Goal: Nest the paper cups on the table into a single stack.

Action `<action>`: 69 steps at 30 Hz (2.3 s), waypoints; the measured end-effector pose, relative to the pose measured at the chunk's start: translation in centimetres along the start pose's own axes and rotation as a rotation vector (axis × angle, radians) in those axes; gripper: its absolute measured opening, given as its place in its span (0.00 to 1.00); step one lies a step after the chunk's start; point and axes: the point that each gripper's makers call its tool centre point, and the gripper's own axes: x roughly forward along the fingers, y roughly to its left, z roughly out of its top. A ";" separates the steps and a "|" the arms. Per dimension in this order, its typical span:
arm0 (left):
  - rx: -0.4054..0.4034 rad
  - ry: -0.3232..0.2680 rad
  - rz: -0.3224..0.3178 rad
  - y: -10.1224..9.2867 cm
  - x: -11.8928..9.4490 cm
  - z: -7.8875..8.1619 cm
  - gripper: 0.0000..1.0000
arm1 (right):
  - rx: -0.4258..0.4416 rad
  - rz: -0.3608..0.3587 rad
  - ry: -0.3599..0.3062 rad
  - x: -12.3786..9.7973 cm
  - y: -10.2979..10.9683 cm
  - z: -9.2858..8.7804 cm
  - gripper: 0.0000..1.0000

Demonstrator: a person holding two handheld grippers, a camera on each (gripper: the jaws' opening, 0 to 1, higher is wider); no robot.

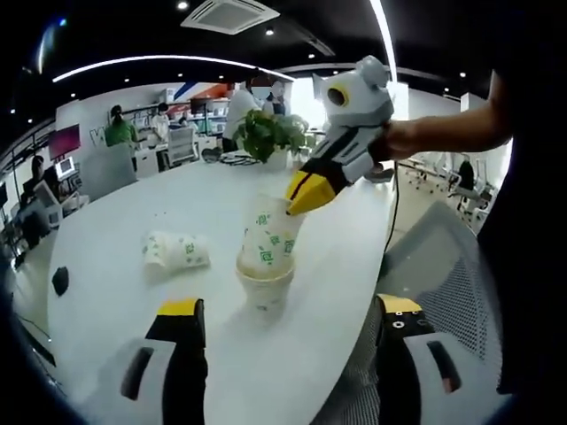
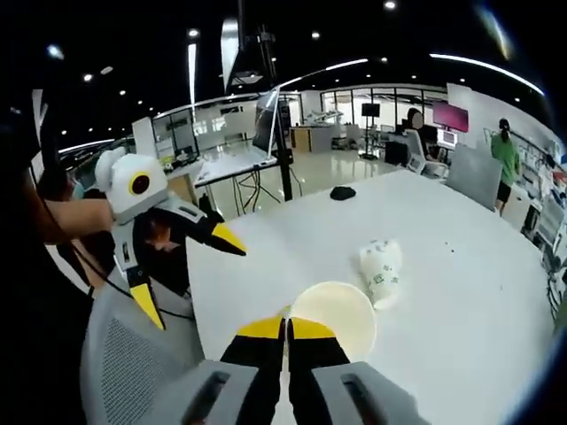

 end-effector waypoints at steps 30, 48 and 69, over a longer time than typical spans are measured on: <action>-0.011 0.027 0.020 0.2 -0.9 -0.9 0.74 | -0.010 0.119 0.138 5.3 1.5 -3.8 0.00; -0.005 0.050 0.045 1.6 -1.1 -0.7 0.71 | 0.054 0.113 0.074 5.2 1.1 -3.2 0.10; 0.115 0.080 0.009 6.4 3.0 2.1 0.69 | 0.195 -0.110 -0.143 -1.1 -3.0 -2.5 0.54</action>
